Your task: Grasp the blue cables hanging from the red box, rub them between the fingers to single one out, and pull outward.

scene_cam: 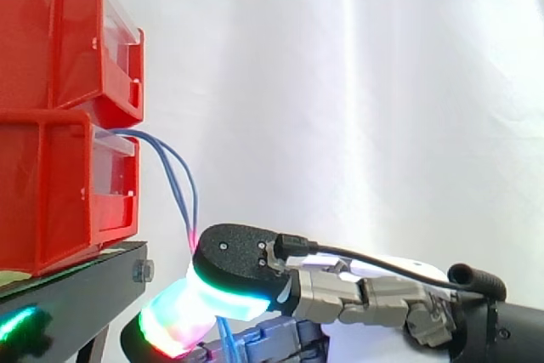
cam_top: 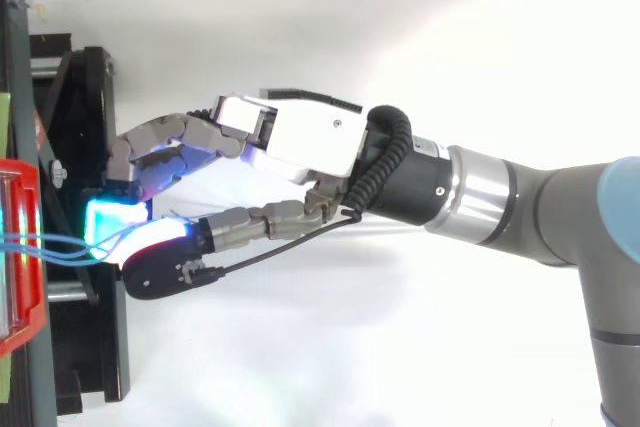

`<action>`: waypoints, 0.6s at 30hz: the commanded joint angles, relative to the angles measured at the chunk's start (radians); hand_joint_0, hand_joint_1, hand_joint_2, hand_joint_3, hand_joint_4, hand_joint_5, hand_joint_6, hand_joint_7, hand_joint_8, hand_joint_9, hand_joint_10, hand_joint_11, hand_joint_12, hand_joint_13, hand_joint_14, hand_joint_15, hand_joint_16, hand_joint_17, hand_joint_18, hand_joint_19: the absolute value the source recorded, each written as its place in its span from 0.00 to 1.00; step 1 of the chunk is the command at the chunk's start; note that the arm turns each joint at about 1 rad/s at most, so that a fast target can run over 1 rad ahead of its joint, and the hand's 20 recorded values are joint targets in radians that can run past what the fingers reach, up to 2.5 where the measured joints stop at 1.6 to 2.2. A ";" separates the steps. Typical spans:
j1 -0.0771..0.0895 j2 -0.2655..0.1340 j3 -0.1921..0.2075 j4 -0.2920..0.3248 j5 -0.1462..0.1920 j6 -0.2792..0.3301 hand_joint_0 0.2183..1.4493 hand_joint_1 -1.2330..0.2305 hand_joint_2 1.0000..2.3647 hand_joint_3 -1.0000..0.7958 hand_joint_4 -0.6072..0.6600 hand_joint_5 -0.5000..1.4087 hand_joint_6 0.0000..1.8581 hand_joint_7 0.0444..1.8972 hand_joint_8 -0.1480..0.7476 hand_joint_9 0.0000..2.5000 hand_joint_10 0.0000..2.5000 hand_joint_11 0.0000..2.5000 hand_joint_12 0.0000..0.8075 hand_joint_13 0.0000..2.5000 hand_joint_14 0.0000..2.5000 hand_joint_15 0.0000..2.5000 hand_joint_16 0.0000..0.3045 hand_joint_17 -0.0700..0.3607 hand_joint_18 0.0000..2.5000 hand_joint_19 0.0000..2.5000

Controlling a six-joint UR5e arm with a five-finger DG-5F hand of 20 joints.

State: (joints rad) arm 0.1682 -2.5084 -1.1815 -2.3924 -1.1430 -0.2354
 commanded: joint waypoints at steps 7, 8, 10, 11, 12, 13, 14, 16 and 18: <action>-0.013 0.043 0.000 -0.102 -0.003 0.002 0.30 0.39 0.01 0.36 0.67 0.16 0.46 0.48 0.44 0.30 0.00 0.10 0.39 0.26 0.00 0.08 0.13 0.37 0.26 0.16; -0.015 0.054 -0.001 -0.116 -0.003 0.001 0.29 0.39 0.01 0.34 0.66 0.16 0.46 0.48 0.44 0.30 0.00 0.10 0.39 0.26 0.00 0.07 0.13 0.37 0.26 0.16; -0.018 0.063 -0.001 -0.137 -0.003 -0.001 0.28 0.40 0.00 0.31 0.68 0.17 0.45 0.48 0.45 0.31 0.00 0.10 0.40 0.26 0.00 0.08 0.13 0.38 0.27 0.16; -0.018 0.066 0.000 -0.143 -0.003 0.001 0.26 0.42 0.00 0.29 0.67 0.17 0.44 0.48 0.45 0.31 0.00 0.10 0.40 0.26 0.00 0.08 0.14 0.38 0.27 0.16; -0.019 0.069 -0.001 -0.157 -0.003 0.001 0.26 0.43 0.00 0.28 0.68 0.17 0.44 0.48 0.46 0.31 0.00 0.10 0.41 0.26 0.00 0.08 0.14 0.38 0.27 0.16; -0.019 0.072 -0.001 -0.172 -0.003 0.002 0.26 0.43 0.00 0.28 0.68 0.17 0.44 0.48 0.46 0.31 0.00 0.10 0.41 0.26 0.00 0.08 0.14 0.38 0.27 0.17; -0.019 0.076 -0.001 -0.179 -0.003 0.001 0.25 0.44 0.00 0.28 0.68 0.17 0.43 0.48 0.46 0.31 0.00 0.10 0.41 0.26 0.00 0.07 0.14 0.38 0.27 0.16; -0.021 0.080 0.000 -0.197 -0.003 0.002 0.25 0.46 0.00 0.28 0.68 0.18 0.42 0.50 0.46 0.31 0.00 0.10 0.41 0.26 0.00 0.08 0.14 0.39 0.27 0.16; -0.021 0.085 -0.001 -0.208 -0.003 0.002 0.25 0.47 0.00 0.28 0.68 0.18 0.41 0.50 0.46 0.31 0.00 0.10 0.41 0.26 0.00 0.08 0.14 0.39 0.27 0.17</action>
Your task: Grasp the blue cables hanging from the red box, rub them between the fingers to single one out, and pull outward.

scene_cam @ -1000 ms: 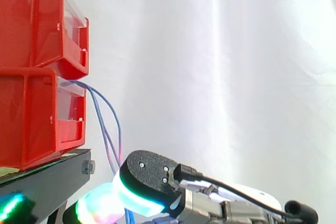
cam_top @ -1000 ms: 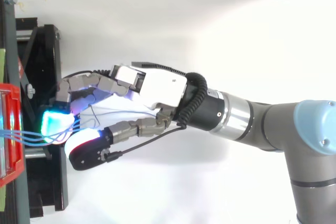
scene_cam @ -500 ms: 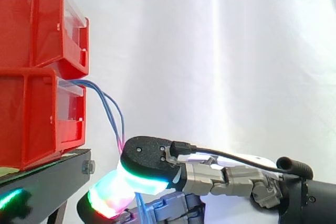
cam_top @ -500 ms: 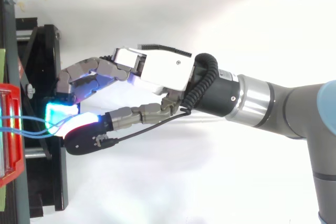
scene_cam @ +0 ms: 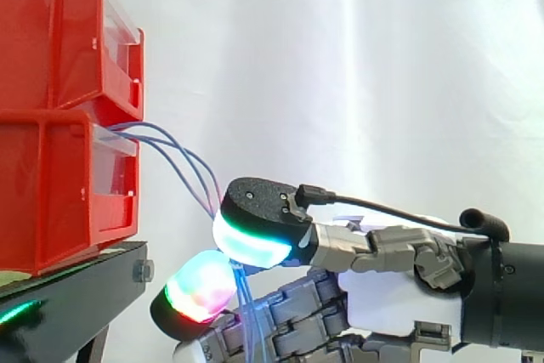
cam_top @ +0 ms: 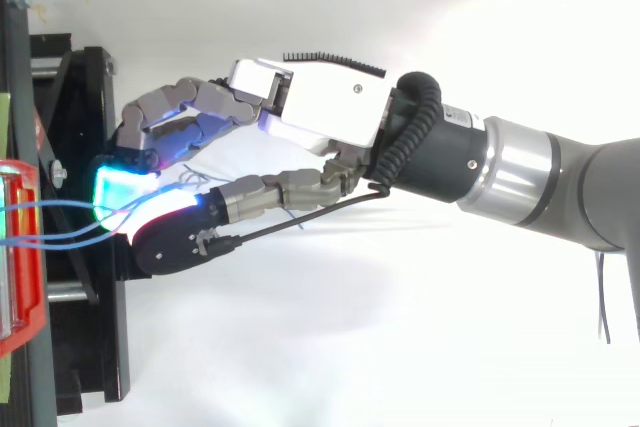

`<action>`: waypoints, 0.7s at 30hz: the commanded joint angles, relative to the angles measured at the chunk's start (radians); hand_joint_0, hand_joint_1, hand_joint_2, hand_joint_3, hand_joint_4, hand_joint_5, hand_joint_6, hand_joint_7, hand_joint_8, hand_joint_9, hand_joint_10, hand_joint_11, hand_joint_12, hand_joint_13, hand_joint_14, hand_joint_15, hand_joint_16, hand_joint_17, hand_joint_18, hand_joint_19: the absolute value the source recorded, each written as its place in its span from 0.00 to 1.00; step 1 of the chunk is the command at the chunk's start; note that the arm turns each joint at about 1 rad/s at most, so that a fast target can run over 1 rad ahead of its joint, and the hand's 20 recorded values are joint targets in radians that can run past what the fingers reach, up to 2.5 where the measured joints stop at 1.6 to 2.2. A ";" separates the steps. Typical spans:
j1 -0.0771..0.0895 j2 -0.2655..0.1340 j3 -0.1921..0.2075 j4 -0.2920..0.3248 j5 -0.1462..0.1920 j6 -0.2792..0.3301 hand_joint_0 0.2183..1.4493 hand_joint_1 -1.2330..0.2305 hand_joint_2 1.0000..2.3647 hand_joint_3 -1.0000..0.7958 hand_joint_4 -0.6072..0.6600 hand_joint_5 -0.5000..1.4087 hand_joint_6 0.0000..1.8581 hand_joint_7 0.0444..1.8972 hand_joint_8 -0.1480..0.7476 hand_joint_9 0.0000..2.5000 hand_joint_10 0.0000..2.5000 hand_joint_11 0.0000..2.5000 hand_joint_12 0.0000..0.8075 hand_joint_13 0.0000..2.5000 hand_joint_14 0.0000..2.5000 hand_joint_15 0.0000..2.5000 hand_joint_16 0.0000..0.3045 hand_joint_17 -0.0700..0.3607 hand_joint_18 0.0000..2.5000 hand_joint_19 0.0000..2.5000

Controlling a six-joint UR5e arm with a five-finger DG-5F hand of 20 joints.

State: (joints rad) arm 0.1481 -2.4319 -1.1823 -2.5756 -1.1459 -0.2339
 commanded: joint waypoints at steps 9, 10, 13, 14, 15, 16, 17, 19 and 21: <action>-0.002 0.033 0.001 -0.081 0.000 0.001 0.27 0.46 0.00 0.29 0.67 0.18 0.40 0.52 0.45 0.31 0.00 0.10 0.41 0.26 0.00 0.08 0.14 0.38 0.27 0.17; -0.002 0.033 0.001 -0.083 0.000 0.001 0.26 0.46 0.00 0.28 0.68 0.18 0.40 0.52 0.45 0.31 0.00 0.10 0.41 0.26 0.00 0.08 0.14 0.38 0.27 0.17; -0.001 0.036 0.001 -0.094 0.000 0.001 0.26 0.46 0.00 0.28 0.68 0.18 0.40 0.52 0.46 0.31 0.00 0.10 0.41 0.26 0.00 0.08 0.14 0.39 0.27 0.17; -0.001 0.037 0.000 -0.095 -0.003 0.001 0.25 0.46 0.00 0.28 0.68 0.18 0.40 0.53 0.45 0.31 0.00 0.10 0.41 0.26 0.00 0.08 0.14 0.39 0.27 0.17; -0.001 0.039 0.001 -0.097 -0.005 0.001 0.25 0.46 0.00 0.28 0.68 0.18 0.40 0.53 0.45 0.31 0.00 0.10 0.41 0.26 0.00 0.08 0.14 0.39 0.27 0.17; -0.002 0.039 0.000 -0.098 -0.006 0.001 0.25 0.46 0.00 0.28 0.68 0.18 0.40 0.53 0.46 0.31 0.00 0.10 0.41 0.26 0.00 0.08 0.14 0.39 0.27 0.17; -0.002 0.042 0.000 -0.101 -0.011 0.001 0.25 0.46 0.00 0.28 0.68 0.18 0.39 0.53 0.45 0.31 0.00 0.10 0.41 0.26 0.00 0.08 0.14 0.39 0.27 0.17; -0.002 0.047 0.000 -0.113 -0.021 0.002 0.25 0.46 0.00 0.28 0.68 0.18 0.39 0.53 0.46 0.31 0.00 0.10 0.41 0.26 0.00 0.08 0.14 0.39 0.27 0.17; -0.004 0.048 0.000 -0.124 -0.032 0.002 0.25 0.46 0.00 0.28 0.69 0.18 0.39 0.54 0.46 0.31 0.00 0.10 0.41 0.26 0.00 0.08 0.14 0.39 0.27 0.17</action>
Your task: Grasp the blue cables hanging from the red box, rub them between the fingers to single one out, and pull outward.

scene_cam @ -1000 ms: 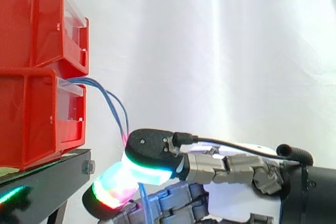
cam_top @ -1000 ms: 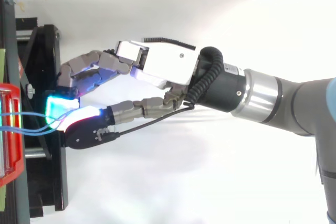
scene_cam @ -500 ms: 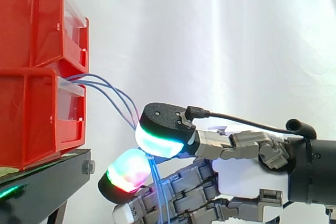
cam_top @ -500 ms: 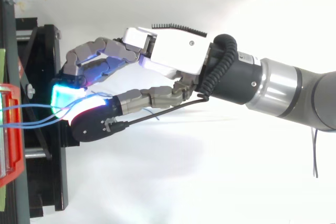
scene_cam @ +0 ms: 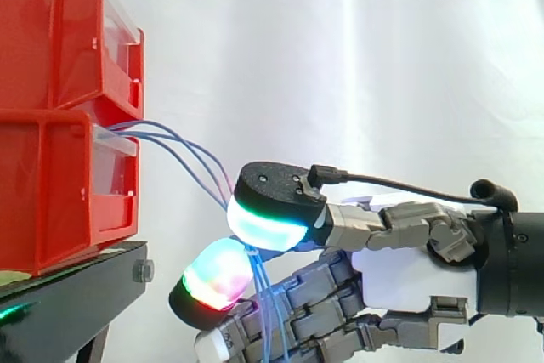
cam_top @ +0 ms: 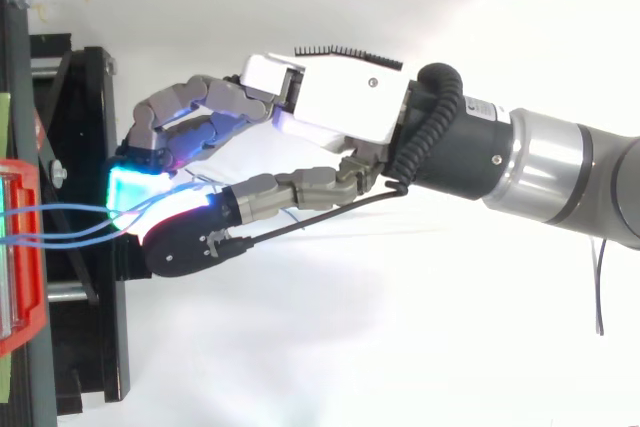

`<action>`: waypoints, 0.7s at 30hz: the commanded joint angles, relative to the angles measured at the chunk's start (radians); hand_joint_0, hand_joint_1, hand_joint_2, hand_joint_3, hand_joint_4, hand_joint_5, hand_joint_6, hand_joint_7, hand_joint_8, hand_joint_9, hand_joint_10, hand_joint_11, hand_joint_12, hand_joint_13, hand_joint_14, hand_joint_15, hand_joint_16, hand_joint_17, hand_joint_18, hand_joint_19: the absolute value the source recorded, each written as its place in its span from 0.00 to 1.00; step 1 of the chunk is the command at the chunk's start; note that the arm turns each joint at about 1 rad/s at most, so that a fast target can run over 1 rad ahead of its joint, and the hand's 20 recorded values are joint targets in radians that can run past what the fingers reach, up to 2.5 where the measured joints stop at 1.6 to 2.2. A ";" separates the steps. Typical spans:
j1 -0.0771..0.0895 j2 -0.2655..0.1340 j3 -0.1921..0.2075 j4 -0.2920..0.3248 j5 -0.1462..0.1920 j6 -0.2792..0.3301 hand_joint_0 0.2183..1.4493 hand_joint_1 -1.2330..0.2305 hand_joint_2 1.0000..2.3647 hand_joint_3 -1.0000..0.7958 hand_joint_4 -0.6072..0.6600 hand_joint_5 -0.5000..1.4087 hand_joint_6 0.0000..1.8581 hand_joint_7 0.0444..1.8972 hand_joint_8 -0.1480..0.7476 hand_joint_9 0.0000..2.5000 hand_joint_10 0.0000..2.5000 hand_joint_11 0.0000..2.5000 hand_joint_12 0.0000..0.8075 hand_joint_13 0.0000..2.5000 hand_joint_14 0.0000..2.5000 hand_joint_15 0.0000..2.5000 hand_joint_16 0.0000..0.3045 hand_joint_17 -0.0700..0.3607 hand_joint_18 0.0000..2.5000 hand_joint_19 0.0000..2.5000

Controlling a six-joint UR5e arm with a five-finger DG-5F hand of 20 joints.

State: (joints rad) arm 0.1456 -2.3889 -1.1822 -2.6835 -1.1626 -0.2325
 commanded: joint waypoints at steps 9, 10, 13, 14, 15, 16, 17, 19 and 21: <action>-0.006 0.097 -0.151 0.016 -0.052 0.016 0.25 0.46 0.00 0.28 0.68 0.19 0.38 0.54 0.46 0.31 0.00 0.10 0.41 0.26 0.00 0.08 0.14 0.39 0.27 0.17; -0.006 0.106 -0.171 0.036 -0.046 0.015 0.25 0.46 0.00 0.28 0.68 0.19 0.38 0.54 0.46 0.31 0.00 0.10 0.42 0.26 0.00 0.08 0.14 0.39 0.27 0.17; -0.003 0.148 -0.237 0.125 -0.015 0.007 0.24 0.46 0.00 0.28 0.69 0.19 0.38 0.54 0.46 0.31 0.00 0.10 0.42 0.26 0.00 0.08 0.14 0.39 0.27 0.17; -0.003 0.155 -0.247 0.139 -0.011 0.009 0.23 0.46 0.00 0.28 0.69 0.19 0.38 0.54 0.46 0.31 0.00 0.10 0.42 0.26 0.00 0.08 0.15 0.40 0.27 0.17; -0.004 0.157 -0.247 0.137 -0.011 0.009 0.23 0.47 0.00 0.28 0.69 0.19 0.38 0.54 0.47 0.31 0.00 0.10 0.42 0.26 0.00 0.08 0.15 0.40 0.27 0.16; -0.008 0.158 -0.246 0.122 -0.011 0.009 0.22 0.47 0.00 0.28 0.69 0.19 0.38 0.54 0.47 0.31 0.00 0.10 0.43 0.26 0.00 0.08 0.15 0.40 0.27 0.16; -0.008 0.157 -0.246 0.117 -0.008 0.009 0.22 0.47 0.00 0.28 0.69 0.19 0.38 0.53 0.47 0.31 0.00 0.10 0.43 0.26 0.00 0.07 0.15 0.40 0.27 0.16; -0.008 0.157 -0.246 0.108 -0.011 0.010 0.22 0.48 0.00 0.28 0.69 0.19 0.38 0.54 0.47 0.31 0.00 0.10 0.43 0.26 0.00 0.08 0.15 0.41 0.27 0.16; -0.008 0.157 -0.246 0.103 -0.011 0.013 0.21 0.48 0.00 0.28 0.70 0.19 0.38 0.54 0.47 0.31 0.00 0.09 0.43 0.26 0.00 0.08 0.15 0.41 0.27 0.16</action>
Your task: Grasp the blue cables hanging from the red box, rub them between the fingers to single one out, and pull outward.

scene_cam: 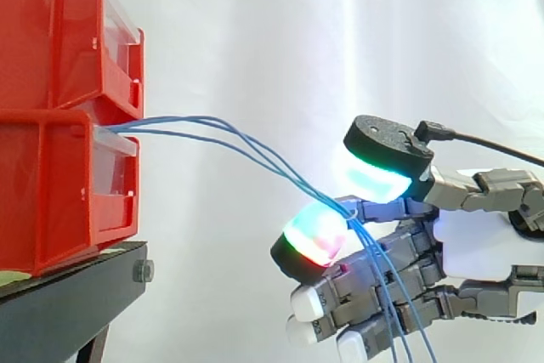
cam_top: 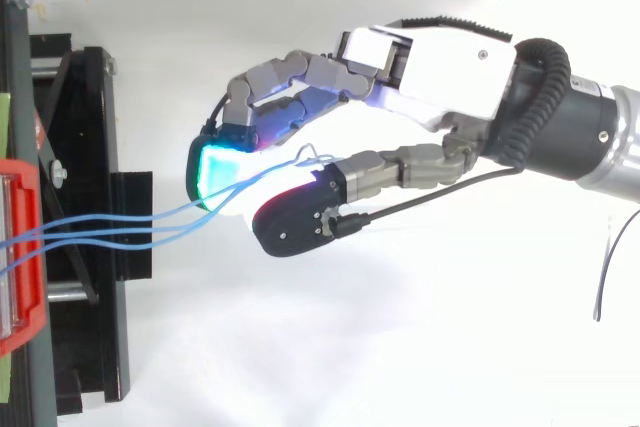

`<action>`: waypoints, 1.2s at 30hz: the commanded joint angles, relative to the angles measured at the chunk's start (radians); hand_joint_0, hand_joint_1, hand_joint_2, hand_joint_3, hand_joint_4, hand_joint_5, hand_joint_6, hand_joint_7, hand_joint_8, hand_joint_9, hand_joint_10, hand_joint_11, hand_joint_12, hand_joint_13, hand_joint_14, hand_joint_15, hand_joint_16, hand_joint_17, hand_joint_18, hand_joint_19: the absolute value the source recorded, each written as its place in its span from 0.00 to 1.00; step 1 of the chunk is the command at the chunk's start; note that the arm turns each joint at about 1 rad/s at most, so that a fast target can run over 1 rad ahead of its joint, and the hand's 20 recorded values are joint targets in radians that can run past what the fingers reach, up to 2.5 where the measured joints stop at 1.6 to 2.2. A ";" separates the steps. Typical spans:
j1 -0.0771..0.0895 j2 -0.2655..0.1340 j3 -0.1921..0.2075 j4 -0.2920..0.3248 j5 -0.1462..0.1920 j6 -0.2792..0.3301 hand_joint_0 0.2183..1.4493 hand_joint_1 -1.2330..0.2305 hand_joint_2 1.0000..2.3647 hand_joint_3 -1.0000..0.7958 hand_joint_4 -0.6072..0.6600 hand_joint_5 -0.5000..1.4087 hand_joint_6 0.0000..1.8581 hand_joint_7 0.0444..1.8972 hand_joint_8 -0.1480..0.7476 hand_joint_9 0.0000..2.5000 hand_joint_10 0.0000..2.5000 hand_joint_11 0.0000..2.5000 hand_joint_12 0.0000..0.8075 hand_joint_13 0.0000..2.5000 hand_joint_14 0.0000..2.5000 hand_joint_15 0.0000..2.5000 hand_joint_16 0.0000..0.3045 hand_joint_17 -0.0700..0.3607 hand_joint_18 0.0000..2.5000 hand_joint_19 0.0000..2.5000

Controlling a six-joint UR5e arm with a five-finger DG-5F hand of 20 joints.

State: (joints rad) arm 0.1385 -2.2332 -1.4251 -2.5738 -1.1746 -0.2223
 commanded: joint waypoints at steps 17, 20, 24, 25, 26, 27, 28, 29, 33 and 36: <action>0.004 0.018 0.002 -0.019 0.009 0.001 0.33 0.41 0.01 0.44 0.69 0.19 0.37 0.55 0.46 0.32 0.00 0.10 0.42 0.27 0.00 0.08 0.15 0.40 0.28 0.16; 0.004 0.018 0.002 -0.019 0.009 0.000 0.33 0.37 0.01 0.44 0.68 0.19 0.37 0.55 0.45 0.32 0.00 0.10 0.41 0.27 0.00 0.08 0.14 0.39 0.27 0.16; 0.006 0.018 0.002 -0.019 0.009 0.001 0.34 0.35 0.01 0.44 0.67 0.18 0.38 0.54 0.44 0.31 0.00 0.10 0.40 0.27 0.00 0.08 0.14 0.38 0.27 0.16; 0.004 0.018 0.002 -0.019 0.009 0.003 0.34 0.33 0.01 0.44 0.67 0.18 0.39 0.53 0.44 0.31 0.00 0.10 0.39 0.27 0.00 0.08 0.13 0.38 0.27 0.16; 0.004 0.018 0.002 -0.019 0.009 0.003 0.35 0.33 0.01 0.44 0.67 0.18 0.39 0.53 0.44 0.31 0.00 0.10 0.39 0.27 0.00 0.08 0.13 0.37 0.27 0.16; 0.006 0.018 0.002 -0.019 0.009 0.003 0.35 0.33 0.01 0.45 0.66 0.18 0.40 0.52 0.44 0.31 0.00 0.11 0.39 0.27 0.00 0.08 0.13 0.37 0.27 0.16; 0.004 0.018 0.002 -0.019 0.009 0.003 0.35 0.32 0.01 0.45 0.66 0.17 0.40 0.51 0.43 0.31 0.00 0.11 0.39 0.27 0.00 0.08 0.13 0.37 0.27 0.16; 0.004 0.018 0.002 -0.019 0.009 0.003 0.36 0.32 0.01 0.45 0.66 0.17 0.40 0.51 0.43 0.31 0.00 0.11 0.39 0.27 0.00 0.08 0.13 0.37 0.27 0.16; 0.004 0.018 0.002 -0.019 0.009 0.003 0.36 0.31 0.01 0.45 0.66 0.17 0.40 0.51 0.43 0.31 0.00 0.11 0.39 0.27 0.00 0.08 0.13 0.37 0.27 0.15; 0.004 0.018 0.002 -0.019 0.009 0.003 0.36 0.31 0.01 0.45 0.67 0.17 0.40 0.51 0.43 0.31 0.00 0.11 0.39 0.27 0.00 0.08 0.13 0.37 0.27 0.16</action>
State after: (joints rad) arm 0.1434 -2.2151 -1.4235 -2.5924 -1.1658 -0.2194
